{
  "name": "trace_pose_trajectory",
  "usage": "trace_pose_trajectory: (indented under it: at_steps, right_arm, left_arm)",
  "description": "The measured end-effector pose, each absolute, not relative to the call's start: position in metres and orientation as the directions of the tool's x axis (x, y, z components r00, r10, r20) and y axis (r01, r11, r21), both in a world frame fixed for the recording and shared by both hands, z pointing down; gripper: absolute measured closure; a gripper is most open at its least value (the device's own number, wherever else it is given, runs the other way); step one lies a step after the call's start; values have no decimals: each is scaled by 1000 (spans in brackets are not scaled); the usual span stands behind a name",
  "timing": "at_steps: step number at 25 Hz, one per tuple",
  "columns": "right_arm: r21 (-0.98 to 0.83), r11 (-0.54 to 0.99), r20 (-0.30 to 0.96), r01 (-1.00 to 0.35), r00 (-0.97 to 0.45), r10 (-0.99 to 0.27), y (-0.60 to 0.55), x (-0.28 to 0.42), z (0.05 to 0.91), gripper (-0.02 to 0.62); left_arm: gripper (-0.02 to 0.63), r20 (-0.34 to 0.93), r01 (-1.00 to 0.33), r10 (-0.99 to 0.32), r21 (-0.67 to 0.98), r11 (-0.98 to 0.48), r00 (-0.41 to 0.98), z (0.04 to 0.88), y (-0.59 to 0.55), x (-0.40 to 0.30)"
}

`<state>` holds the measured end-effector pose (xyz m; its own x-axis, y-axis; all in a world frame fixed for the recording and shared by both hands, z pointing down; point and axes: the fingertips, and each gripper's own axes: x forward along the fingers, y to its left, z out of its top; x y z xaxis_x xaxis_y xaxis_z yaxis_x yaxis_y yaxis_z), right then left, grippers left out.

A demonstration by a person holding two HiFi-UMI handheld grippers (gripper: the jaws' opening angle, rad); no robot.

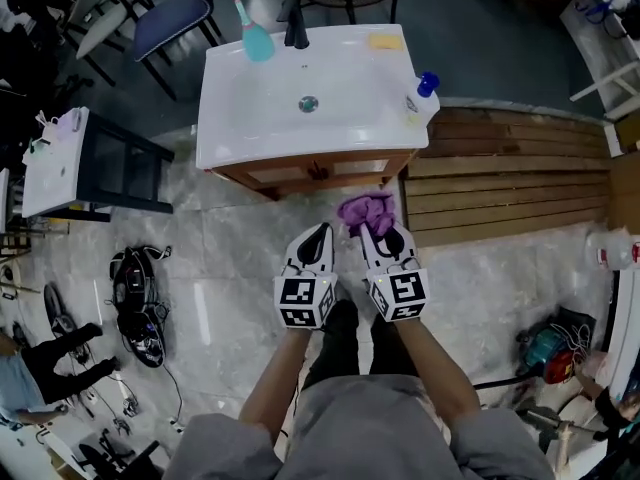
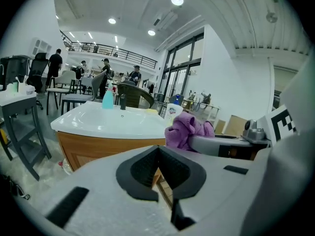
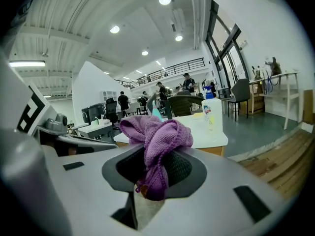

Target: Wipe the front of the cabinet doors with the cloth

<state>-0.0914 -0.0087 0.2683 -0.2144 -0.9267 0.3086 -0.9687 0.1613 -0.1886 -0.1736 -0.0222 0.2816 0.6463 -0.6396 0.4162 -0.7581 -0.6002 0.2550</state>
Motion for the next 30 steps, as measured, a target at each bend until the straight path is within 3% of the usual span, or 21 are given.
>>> trace_pose_trajectory:
  at_steps: [30]
  right_arm:
    - [-237,259,374,-936,-334,-865,-97,-95,423,500]
  left_arm:
    - [598,521,-817,-646,209,-537,558,412,-88,-155]
